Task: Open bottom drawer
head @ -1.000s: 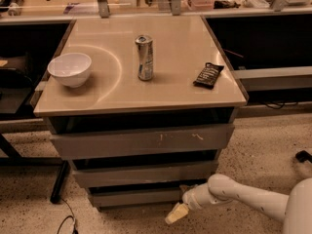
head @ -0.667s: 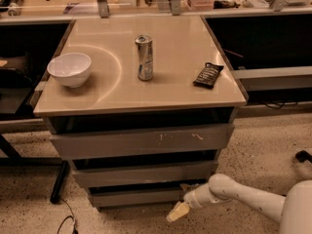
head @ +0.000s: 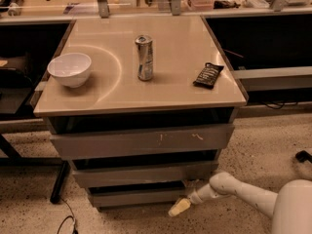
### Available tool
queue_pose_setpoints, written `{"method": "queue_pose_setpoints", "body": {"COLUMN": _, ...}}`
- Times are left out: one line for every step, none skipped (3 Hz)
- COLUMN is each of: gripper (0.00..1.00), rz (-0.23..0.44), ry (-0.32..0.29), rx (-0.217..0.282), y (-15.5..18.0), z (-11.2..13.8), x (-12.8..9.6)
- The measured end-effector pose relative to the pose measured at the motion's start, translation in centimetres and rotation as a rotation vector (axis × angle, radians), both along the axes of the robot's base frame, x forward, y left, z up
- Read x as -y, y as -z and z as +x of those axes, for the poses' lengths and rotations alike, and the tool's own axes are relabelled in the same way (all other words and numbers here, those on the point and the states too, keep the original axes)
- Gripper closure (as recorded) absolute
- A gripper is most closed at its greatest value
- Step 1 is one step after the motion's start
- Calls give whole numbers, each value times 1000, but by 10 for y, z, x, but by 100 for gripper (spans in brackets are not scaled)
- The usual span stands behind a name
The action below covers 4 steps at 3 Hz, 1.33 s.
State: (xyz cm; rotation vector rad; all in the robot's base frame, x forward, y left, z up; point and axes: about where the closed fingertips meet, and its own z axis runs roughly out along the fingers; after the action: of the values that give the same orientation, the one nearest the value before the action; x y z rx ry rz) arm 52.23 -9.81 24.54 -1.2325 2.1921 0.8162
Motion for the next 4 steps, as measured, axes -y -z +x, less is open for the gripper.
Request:
{"method": "queue_pose_setpoints", "body": {"gripper": 0, "rz": -7, "ry": -7, "rx": 3, "y": 9, "z": 7, "x": 1}}
{"method": "queue_pose_setpoints", "body": {"gripper": 0, "rz": -13, "ry": -17, "rx": -17, "y": 23, "z": 6, "x": -3}}
{"method": "queue_pose_setpoints", "body": {"gripper": 0, "rz": -43, "ry": -9, "rx": -49, "y": 36, "z": 4, "x": -7}}
{"method": "queue_pose_setpoints", "body": {"gripper": 19, "rz": -44, "ry": -8, "rx": -51, "y": 37, "z": 4, "x": -7}}
